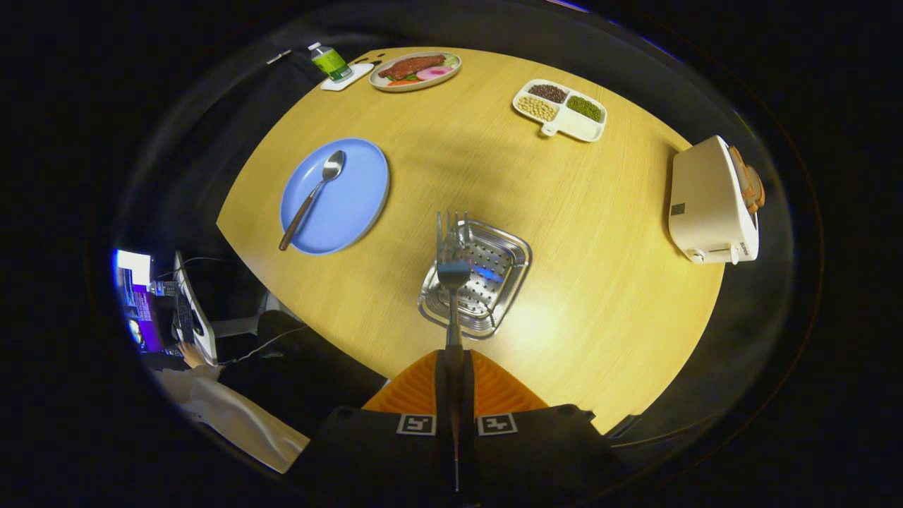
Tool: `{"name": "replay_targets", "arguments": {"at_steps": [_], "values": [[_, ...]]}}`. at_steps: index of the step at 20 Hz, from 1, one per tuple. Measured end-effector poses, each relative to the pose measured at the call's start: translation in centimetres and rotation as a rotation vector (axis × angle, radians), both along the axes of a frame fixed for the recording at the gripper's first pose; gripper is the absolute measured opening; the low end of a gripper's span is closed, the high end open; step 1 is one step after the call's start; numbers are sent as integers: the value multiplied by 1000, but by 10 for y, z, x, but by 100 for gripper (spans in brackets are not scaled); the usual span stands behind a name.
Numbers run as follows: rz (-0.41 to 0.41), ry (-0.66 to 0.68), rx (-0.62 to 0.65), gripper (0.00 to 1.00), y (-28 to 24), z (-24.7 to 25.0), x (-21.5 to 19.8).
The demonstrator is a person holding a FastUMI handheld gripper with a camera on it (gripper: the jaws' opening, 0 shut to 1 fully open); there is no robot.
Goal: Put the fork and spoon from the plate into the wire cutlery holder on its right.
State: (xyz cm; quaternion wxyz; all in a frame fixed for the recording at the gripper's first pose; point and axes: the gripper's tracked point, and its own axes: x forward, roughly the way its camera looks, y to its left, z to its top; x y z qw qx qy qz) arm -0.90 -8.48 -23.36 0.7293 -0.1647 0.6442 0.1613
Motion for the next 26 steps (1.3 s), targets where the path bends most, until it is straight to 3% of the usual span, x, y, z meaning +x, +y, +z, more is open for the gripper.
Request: {"name": "replay_targets", "arguments": {"at_steps": [4,8,15,20,24,26], "values": [[63,106,-71,7,-14,-4,-4],[74,193,-105,7,-14,-12,2],[-2,362,-124,7,-3,-28,10],[-34,411,-131,8,2,-33,18],[-32,366,-110,17,8,-30,31],[-32,324,-80,41,13,-25,37]]}}
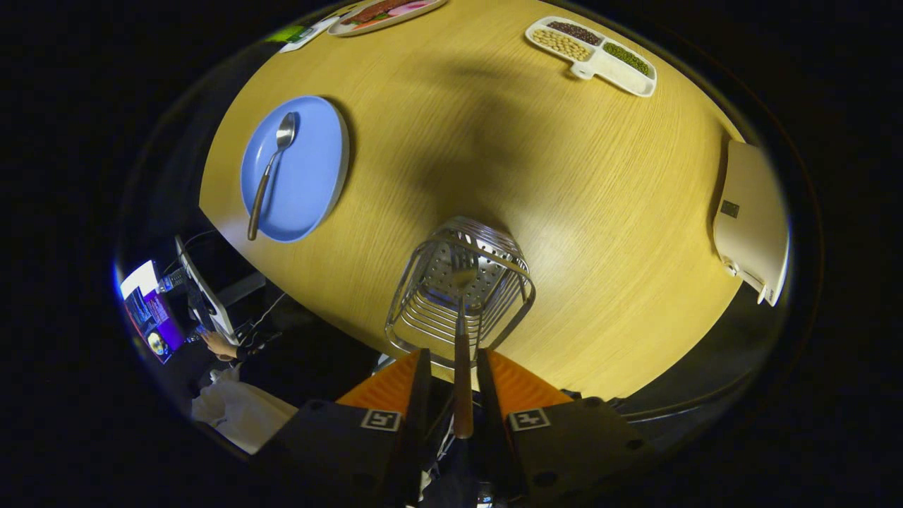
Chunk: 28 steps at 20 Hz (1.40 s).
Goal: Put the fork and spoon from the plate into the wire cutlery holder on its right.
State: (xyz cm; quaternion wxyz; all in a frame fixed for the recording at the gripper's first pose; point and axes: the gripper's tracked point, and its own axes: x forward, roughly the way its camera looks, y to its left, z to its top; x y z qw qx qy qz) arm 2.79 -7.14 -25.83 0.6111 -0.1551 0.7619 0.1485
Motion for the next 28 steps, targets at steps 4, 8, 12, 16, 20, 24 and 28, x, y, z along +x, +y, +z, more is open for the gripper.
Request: {"name": "replay_targets", "arguments": {"at_steps": [4,8,12,16,20,24,28], "values": [[-40,-113,116,86,21,19,11],[-131,-236,263,100,50,42,17],[-201,-349,376,99,67,64,14],[-245,-479,454,99,81,84,13],[-252,-635,507,99,99,101,14],[-231,-755,519,99,120,102,17],[-188,-824,492,99,153,89,20]]}}
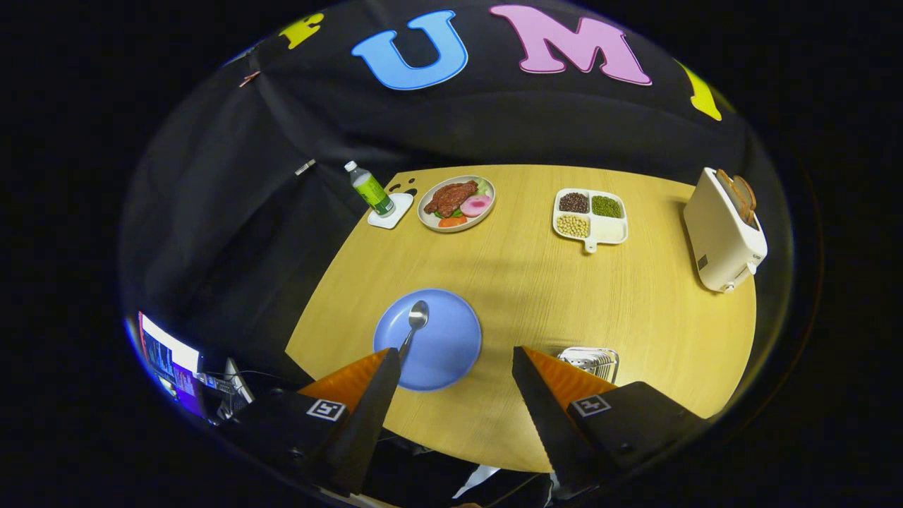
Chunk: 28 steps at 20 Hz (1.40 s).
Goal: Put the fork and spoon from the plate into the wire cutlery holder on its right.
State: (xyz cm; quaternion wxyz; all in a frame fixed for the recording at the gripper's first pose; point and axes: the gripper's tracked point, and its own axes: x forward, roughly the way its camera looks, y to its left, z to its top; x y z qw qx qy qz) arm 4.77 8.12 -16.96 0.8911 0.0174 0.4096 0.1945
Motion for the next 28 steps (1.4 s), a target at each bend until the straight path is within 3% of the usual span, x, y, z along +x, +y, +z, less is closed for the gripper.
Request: {"name": "replay_targets", "arguments": {"at_steps": [8,17,23,26,28], "values": [[74,94,-57,99,82,-67,-10],[58,264,-187,97,116,-160,-6],[-15,373,-204,83,117,-197,-7],[-25,412,-205,69,120,-208,-10],[-28,450,-201,69,123,-214,-18]]}}
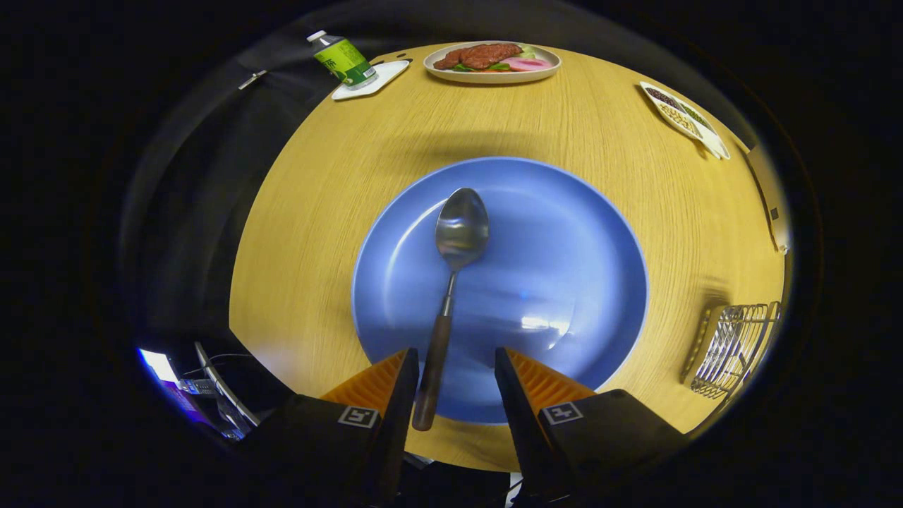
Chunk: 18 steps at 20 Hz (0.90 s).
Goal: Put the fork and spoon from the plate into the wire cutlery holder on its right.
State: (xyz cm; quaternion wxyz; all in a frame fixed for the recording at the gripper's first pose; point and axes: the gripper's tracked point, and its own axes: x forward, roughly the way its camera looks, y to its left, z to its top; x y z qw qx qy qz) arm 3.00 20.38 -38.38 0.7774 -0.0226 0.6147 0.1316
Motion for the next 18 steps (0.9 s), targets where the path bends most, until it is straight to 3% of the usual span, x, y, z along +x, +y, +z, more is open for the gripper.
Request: {"name": "replay_targets", "arguments": {"at_steps": [1,4,5,7,12,18], "values": [[-16,20,14,69,4,-3,-3],[-55,13,-2,43,-1,-4,2],[-58,13,-6,26,-2,-4,2],[-46,18,-2,17,-2,-5,1],[-16,34,36,13,-4,-5,-1],[4,33,189,8,-6,7,0]]}}
